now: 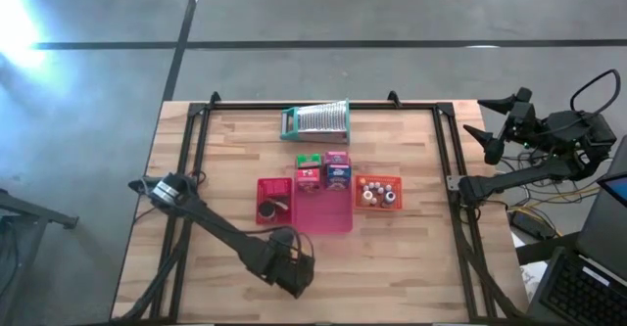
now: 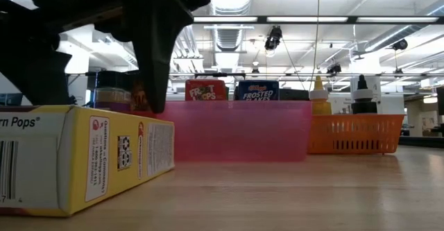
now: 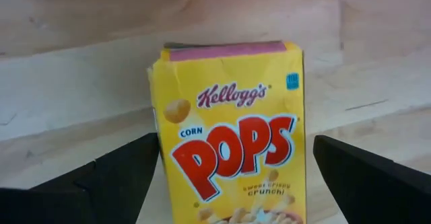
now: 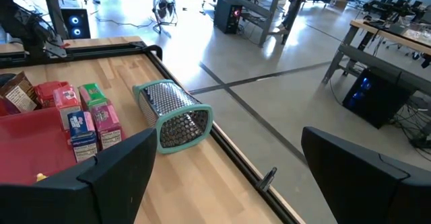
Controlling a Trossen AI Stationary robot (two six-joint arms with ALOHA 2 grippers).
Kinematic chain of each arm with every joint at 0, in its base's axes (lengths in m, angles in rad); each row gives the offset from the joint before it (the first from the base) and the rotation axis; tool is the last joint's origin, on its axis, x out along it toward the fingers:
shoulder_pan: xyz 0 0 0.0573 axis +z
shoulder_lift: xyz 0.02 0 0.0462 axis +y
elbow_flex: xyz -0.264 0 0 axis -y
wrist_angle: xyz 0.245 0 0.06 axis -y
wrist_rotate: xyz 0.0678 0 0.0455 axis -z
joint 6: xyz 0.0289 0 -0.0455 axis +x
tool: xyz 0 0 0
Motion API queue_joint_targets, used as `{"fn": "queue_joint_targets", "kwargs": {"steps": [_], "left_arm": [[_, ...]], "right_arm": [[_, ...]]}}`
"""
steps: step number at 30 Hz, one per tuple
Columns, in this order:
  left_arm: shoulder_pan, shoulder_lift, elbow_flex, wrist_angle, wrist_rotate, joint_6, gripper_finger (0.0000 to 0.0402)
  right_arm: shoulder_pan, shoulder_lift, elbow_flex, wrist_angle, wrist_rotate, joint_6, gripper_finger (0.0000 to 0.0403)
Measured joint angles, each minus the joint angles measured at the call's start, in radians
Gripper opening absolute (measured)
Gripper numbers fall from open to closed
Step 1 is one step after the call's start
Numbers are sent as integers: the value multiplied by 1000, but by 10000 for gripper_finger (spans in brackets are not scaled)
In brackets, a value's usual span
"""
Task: Pick & Place Kitchen Items
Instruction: Put the yellow cereal box into the pink bin
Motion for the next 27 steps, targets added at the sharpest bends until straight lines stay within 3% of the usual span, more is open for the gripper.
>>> {"fn": "queue_joint_targets", "kwargs": {"steps": [12, 27], "left_arm": [[48, 5, -17, 6, 14, 62, 400], [84, 15, -139, 72, 84, 81, 400]], "right_arm": [[0, 0, 0, 0, 0, 0, 363], [0, 0, 0, 0, 0, 0, 364]]}}
